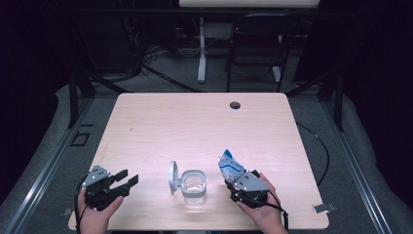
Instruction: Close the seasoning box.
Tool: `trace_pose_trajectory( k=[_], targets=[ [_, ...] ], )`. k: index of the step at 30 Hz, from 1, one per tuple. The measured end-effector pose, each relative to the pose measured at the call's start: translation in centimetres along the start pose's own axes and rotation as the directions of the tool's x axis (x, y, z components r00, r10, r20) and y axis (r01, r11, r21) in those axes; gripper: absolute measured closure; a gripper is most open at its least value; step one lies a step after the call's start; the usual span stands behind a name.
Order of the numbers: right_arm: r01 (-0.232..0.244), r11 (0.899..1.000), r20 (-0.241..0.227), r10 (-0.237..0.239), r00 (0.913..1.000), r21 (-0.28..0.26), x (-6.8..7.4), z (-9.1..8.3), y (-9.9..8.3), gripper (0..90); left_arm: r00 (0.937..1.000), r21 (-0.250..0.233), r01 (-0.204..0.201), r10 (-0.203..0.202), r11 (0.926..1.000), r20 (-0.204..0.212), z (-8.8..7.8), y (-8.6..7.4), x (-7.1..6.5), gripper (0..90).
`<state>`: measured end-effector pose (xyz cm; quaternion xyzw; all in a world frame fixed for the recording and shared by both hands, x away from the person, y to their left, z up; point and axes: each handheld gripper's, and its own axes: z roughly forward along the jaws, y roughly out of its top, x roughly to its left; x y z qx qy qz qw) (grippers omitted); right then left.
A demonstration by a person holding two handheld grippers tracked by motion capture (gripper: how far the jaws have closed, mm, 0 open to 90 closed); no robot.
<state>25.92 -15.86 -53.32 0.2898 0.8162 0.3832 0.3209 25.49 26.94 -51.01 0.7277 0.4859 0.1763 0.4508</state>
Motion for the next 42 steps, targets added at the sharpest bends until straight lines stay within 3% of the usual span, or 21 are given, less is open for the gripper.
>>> trace_pose_trajectory(
  k=[5,11,21,34,37,38,40,42],
  targets=[
    [0.023,1.000,-0.003,-0.023,0.9997,-0.002,0.1,-0.1,0.6,40.6,1.0000,0.000,0.006,-0.006,1.0000,-0.003,-0.2,0.0,0.1,50.0],
    [0.092,0.996,0.006,-0.092,0.9957,0.012,-0.1,-0.3,2.0,40.7,0.9998,-0.012,0.017,-0.017,0.9998,-0.005,-0.3,0.0,0.3,50.0],
    [0.182,0.983,0.014,-0.183,0.9830,0.037,0.2,-0.6,3.0,40.9,0.9996,-0.018,0.029,-0.029,0.9994,-0.005,-0.3,0.0,0.5,50.0],
    [0.277,0.959,0.022,-0.279,0.9601,0.067,1.1,-0.3,3.1,41.1,0.9996,-0.009,0.028,-0.028,0.9996,-0.005,-0.2,-0.1,0.6,50.0],
    [0.303,0.950,0.026,-0.305,0.9519,0.076,1.4,-0.1,3.1,41.1,0.9995,-0.011,0.030,-0.030,0.9995,-0.006,-0.3,-0.1,0.6,50.0],
    [0.322,0.942,0.024,-0.325,0.9452,0.095,1.4,-0.2,3.2,41.2,0.9995,-0.013,0.030,-0.030,0.9995,-0.004,-0.3,-0.1,0.7,50.0],
    [0.321,0.943,0.027,-0.325,0.9454,0.088,1.5,0.0,3.1,41.2,0.9995,-0.015,0.031,-0.031,0.9994,-0.006,-0.3,-0.1,0.7,50.0],
    [0.338,0.935,0.030,-0.343,0.9389,0.103,1.6,-0.1,3.2,41.1,0.9995,-0.015,0.031,-0.031,0.9994,-0.006,-0.3,-0.1,0.7,50.0]
  ],
)
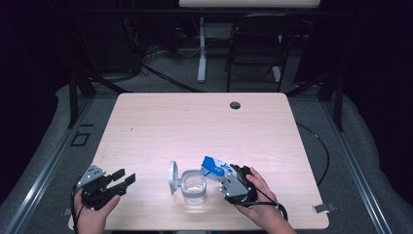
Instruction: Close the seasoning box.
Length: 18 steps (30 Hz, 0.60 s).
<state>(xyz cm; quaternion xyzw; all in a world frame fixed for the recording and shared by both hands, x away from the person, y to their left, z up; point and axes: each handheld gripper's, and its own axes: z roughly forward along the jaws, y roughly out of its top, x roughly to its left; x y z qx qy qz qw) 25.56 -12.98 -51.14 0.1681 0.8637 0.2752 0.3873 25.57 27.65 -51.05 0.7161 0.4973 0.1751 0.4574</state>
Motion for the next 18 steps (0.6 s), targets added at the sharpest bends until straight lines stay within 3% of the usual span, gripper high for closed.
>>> trace_pose_trajectory(
  k=[9,18],
  targets=[
    [0.061,0.998,0.019,-0.061,0.9979,0.017,0.48,0.26,0.39,41.1,1.0000,0.001,-0.001,0.001,1.0000,0.000,-0.03,0.02,0.03,50.0],
    [0.086,0.996,0.001,-0.086,0.9963,0.026,0.58,0.55,0.56,41.2,1.0000,0.003,0.004,-0.004,1.0000,-0.002,-0.05,0.01,0.08,50.0]
  ],
)
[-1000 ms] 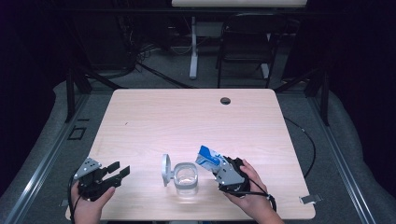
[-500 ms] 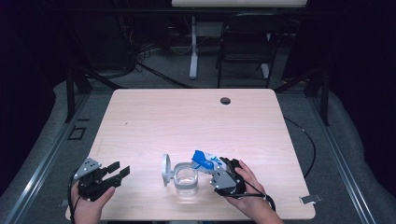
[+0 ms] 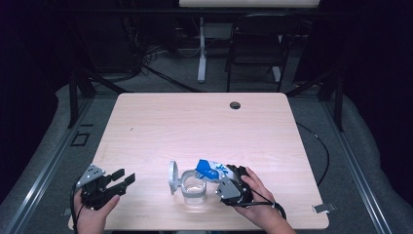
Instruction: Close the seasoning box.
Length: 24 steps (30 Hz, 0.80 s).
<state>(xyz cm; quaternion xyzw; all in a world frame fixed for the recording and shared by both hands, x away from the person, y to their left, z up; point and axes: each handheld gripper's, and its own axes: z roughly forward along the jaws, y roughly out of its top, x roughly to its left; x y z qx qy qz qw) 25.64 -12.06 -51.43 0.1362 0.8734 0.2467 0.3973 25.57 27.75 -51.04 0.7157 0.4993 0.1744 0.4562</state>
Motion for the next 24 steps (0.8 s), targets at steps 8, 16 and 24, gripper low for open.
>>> trace_pose_trajectory(
  k=[8,16,24],
  targets=[
    [0.051,0.999,0.001,-0.051,0.9987,0.012,-0.16,-0.18,0.37,41.4,1.0000,0.000,-0.001,0.001,1.0000,0.000,0.00,0.02,-0.01,49.9],
    [0.099,0.995,0.002,-0.099,0.9951,0.033,-0.15,-0.20,0.64,41.4,1.0000,0.000,-0.002,0.002,1.0000,0.001,-0.09,0.05,0.06,50.0],
    [0.120,0.992,-0.002,-0.120,0.9928,0.040,0.12,0.04,0.69,41.4,1.0000,-0.002,-0.001,0.001,1.0000,0.001,-0.13,0.07,0.05,50.0]
  ],
)
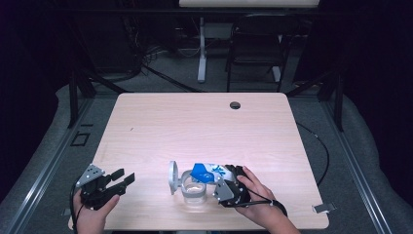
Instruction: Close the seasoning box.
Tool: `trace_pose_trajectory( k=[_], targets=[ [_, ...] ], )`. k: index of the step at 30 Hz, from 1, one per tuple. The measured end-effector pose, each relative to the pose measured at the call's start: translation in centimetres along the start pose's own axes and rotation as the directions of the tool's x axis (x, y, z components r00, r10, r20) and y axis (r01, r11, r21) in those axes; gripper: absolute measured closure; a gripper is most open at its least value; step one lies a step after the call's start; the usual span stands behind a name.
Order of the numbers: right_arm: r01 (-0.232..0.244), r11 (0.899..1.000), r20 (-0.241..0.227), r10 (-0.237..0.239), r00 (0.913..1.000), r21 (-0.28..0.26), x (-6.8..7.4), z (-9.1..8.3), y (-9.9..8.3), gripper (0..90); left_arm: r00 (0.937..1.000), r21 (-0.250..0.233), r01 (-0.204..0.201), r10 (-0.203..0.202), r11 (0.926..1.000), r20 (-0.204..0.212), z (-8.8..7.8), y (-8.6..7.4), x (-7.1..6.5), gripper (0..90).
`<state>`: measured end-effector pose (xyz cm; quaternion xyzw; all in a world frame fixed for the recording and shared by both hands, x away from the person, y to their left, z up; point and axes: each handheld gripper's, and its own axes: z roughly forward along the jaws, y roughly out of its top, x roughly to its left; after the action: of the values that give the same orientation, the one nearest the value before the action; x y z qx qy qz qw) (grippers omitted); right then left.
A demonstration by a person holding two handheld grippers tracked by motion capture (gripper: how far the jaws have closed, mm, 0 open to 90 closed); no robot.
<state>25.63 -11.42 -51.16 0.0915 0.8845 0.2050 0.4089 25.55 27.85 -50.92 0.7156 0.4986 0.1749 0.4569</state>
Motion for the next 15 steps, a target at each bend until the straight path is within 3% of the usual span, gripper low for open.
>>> trace_pose_trajectory(
  k=[9,15],
  targets=[
    [0.015,1.000,-0.010,-0.015,0.9998,-0.009,0.39,0.31,0.10,41.4,1.0000,-0.007,0.007,-0.007,1.0000,-0.002,0.02,-0.05,0.09,50.0],
    [0.057,0.998,-0.009,-0.056,0.9984,0.012,0.60,0.29,0.48,41.4,1.0000,-0.008,0.006,-0.006,1.0000,-0.002,-0.03,-0.02,0.09,50.0]
  ],
)
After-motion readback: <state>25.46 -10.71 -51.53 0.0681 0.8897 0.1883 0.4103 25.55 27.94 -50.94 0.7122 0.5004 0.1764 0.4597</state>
